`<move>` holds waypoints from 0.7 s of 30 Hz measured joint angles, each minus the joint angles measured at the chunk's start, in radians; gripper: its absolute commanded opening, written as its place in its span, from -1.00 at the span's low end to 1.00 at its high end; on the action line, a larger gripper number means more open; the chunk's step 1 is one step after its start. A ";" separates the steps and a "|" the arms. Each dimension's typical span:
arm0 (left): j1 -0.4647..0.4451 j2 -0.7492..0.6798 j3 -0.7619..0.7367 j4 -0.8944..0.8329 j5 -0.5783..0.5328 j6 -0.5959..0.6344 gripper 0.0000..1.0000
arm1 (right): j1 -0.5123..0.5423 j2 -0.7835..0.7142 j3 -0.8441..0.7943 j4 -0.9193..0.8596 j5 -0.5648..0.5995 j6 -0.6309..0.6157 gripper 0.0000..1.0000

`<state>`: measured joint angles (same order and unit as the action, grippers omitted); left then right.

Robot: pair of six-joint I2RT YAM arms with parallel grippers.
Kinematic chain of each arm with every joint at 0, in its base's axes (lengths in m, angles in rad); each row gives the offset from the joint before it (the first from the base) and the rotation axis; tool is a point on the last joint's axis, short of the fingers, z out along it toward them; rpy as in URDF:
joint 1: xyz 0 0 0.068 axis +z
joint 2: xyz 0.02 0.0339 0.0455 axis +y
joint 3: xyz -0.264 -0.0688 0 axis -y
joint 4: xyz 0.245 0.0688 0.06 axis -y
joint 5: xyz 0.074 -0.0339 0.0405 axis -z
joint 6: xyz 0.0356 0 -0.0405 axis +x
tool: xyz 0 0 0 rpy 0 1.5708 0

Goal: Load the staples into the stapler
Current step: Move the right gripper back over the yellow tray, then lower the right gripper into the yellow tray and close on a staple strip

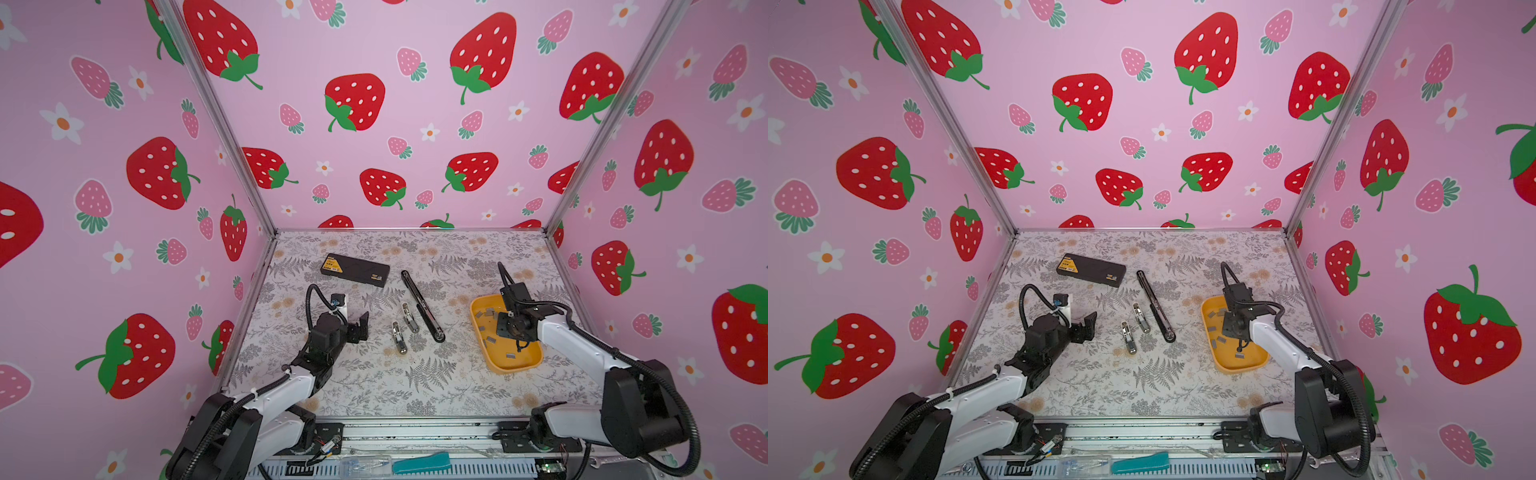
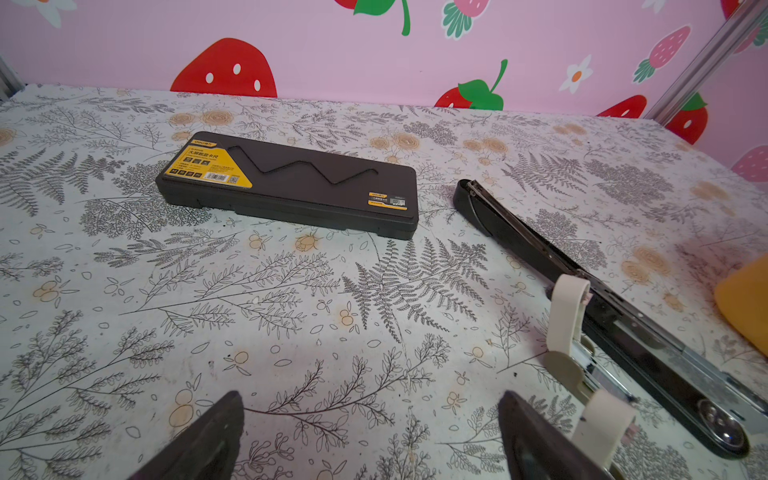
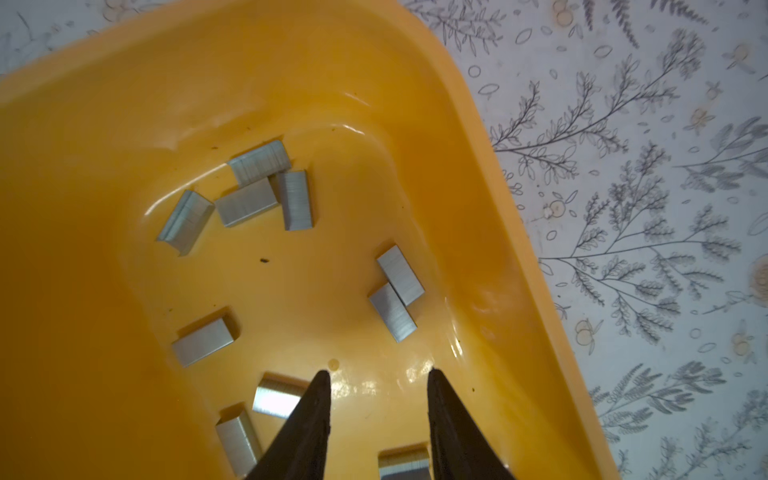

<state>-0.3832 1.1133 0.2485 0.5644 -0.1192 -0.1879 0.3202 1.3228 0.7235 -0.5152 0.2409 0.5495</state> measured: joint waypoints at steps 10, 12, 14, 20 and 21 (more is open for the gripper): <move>0.000 0.000 0.000 0.000 -0.001 -0.001 0.93 | -0.057 0.041 -0.060 0.080 -0.095 -0.035 -0.16; 0.000 0.000 0.000 0.000 -0.001 -0.002 0.93 | -0.064 0.059 -0.061 0.092 -0.099 -0.042 -0.11; 0.000 0.000 0.000 0.000 -0.001 -0.004 0.93 | -0.072 0.069 -0.061 0.097 -0.100 -0.048 -0.08; 0.000 -0.001 0.000 -0.001 -0.002 -0.004 0.93 | -0.093 0.070 -0.063 0.112 -0.112 -0.054 -0.08; 0.000 -0.002 0.000 0.000 -0.002 -0.005 0.93 | -0.094 0.071 -0.063 0.113 -0.114 -0.055 -0.07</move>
<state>-0.3832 1.1114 0.2485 0.5640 -0.1207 -0.1925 0.2264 1.3941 0.6605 -0.4019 0.1265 0.4946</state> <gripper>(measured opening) 0.963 0.461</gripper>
